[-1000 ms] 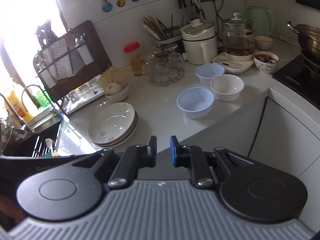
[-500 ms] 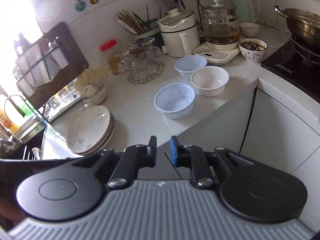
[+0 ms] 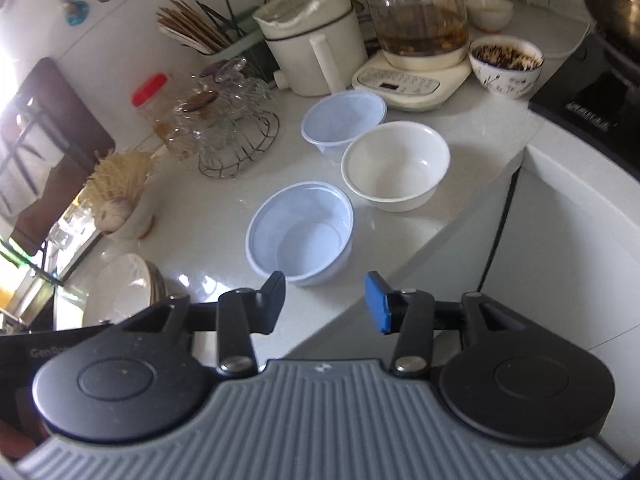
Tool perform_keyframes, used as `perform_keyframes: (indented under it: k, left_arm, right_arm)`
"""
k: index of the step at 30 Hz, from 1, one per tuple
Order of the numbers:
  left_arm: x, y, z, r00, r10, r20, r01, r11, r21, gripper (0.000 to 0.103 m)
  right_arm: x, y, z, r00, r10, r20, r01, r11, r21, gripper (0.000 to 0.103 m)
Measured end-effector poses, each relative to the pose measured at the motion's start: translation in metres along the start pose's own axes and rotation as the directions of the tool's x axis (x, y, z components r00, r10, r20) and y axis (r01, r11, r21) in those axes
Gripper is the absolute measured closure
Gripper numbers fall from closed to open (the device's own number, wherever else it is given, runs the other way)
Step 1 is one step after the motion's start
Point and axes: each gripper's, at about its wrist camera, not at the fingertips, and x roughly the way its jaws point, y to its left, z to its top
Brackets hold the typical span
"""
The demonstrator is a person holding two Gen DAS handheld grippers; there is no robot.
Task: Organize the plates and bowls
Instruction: 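Move both grippers toward the light blue plastic bowl by the kettle, then close both grippers on the rim of the light blue bowl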
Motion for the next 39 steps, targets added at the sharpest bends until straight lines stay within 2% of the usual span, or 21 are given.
perform_keyframes:
  k: [9, 15, 19, 27, 31, 39]
  left_arm:
    - [0.065, 0.01, 0.046, 0.999, -0.016, -0.052, 0.014, 0.999, -0.043, 0.055]
    - [0.096, 0.008, 0.065, 0.997, -0.012, -0.07, 0.01, 0.999, -0.033, 0.055]
    - [0.112, 0.009, 0.072, 0.997, 0.004, -0.072, -0.005, 1.0, -0.012, 0.057]
    - [0.129, 0.023, 0.08, 0.994, 0.004, -0.106, -0.008, 0.999, -0.034, 0.079]
    - [0.134, 0.028, 0.085, 0.992, -0.021, -0.124, 0.014, 0.998, -0.058, 0.089]
    - [0.122, 0.03, 0.099, 0.994, -0.015, -0.111, 0.008, 0.998, -0.068, 0.09]
  right_arm:
    - [0.055, -0.012, 0.032, 0.997, 0.018, -0.071, -0.017, 1.0, 0.013, 0.056]
    - [0.089, -0.016, 0.043, 0.993, 0.023, -0.112, -0.02, 0.999, 0.032, 0.057]
    - [0.106, -0.017, 0.044, 0.991, 0.014, -0.134, -0.011, 1.0, 0.028, 0.065]
    - [0.125, -0.011, 0.05, 0.987, -0.015, -0.162, 0.016, 1.0, 0.006, 0.079]
    - [0.129, -0.01, 0.053, 0.984, -0.015, -0.176, 0.019, 1.0, 0.018, 0.087]
    - [0.125, 0.001, 0.066, 0.986, 0.01, -0.168, -0.01, 1.0, -0.003, 0.088]
